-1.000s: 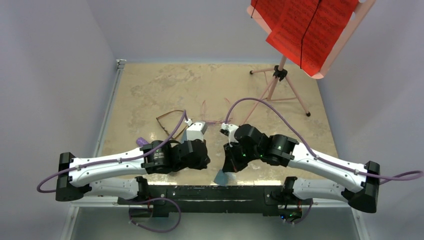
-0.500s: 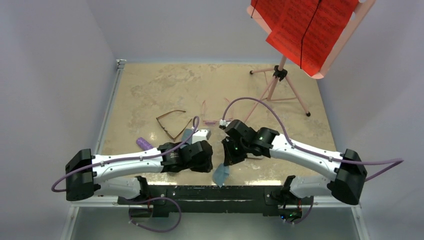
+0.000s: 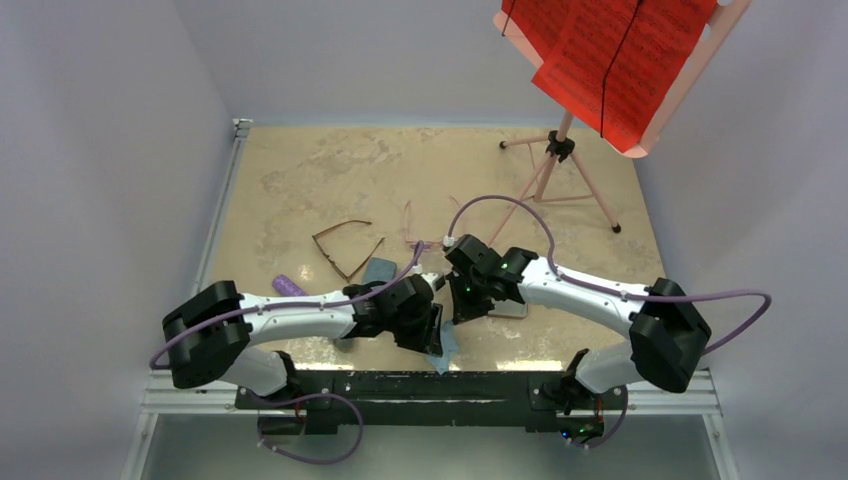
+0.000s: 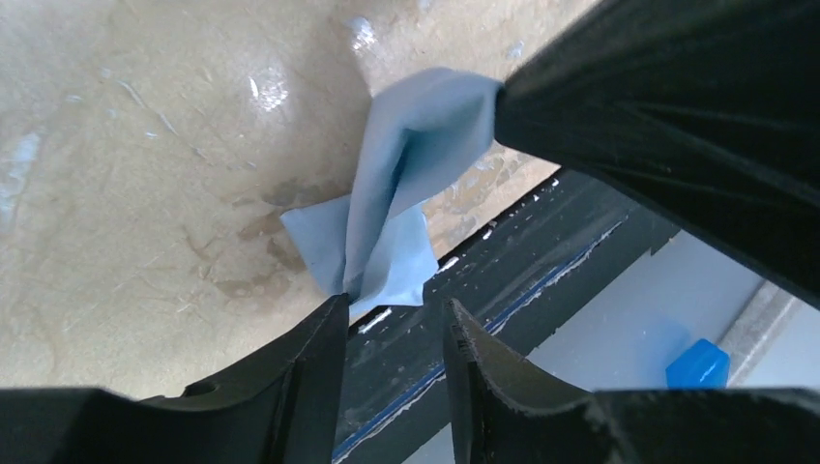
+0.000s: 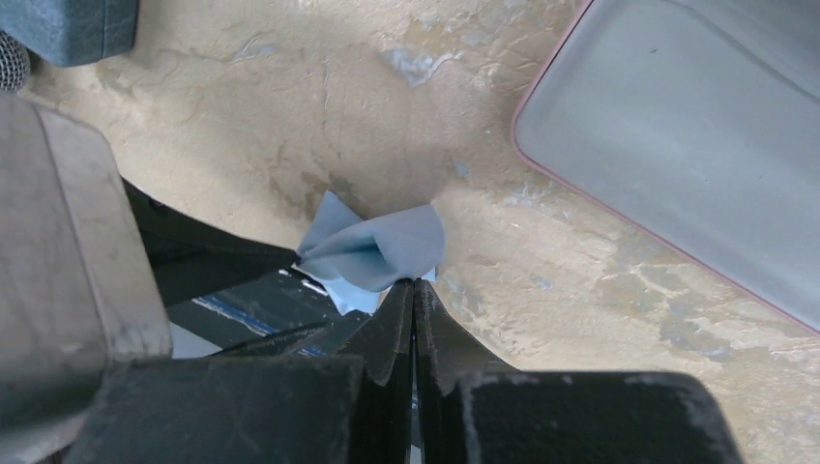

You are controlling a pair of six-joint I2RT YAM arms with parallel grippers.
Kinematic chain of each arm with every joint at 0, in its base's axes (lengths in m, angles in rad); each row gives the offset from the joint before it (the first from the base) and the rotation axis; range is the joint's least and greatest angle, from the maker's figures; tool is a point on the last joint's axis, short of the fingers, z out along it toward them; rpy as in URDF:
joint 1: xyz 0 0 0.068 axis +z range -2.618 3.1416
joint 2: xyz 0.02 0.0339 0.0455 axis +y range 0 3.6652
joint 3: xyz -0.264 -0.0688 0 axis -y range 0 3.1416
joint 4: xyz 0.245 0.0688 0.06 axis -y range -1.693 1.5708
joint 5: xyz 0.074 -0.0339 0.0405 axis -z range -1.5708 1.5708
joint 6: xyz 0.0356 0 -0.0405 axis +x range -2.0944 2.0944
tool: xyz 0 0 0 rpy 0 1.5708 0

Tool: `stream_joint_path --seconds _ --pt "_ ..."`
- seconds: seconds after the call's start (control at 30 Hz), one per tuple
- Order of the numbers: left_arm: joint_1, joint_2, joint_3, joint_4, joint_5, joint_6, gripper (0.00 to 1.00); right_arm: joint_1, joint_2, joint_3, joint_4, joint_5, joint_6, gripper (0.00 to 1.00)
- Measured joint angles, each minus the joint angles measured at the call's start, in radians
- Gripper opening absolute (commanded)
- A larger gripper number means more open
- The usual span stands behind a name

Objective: Organize the sunglasses

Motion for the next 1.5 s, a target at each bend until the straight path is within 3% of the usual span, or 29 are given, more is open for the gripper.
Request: stream_joint_path --seconds 0.5,1.1,1.23,1.5 --pt "0.0 0.035 -0.023 -0.014 0.031 -0.026 0.4 -0.011 0.005 -0.048 0.039 0.004 0.016 0.0" --pt "0.0 0.068 -0.018 -0.023 0.043 -0.041 0.11 -0.011 -0.016 -0.072 0.054 -0.002 0.019 0.0" --pt "0.0 0.068 0.002 -0.064 0.027 -0.04 0.0 -0.011 -0.027 -0.077 0.055 -0.002 0.022 0.0" --pt "0.0 0.044 0.032 -0.158 -0.018 -0.031 0.0 -0.011 -0.049 -0.078 0.054 -0.002 0.022 0.0"
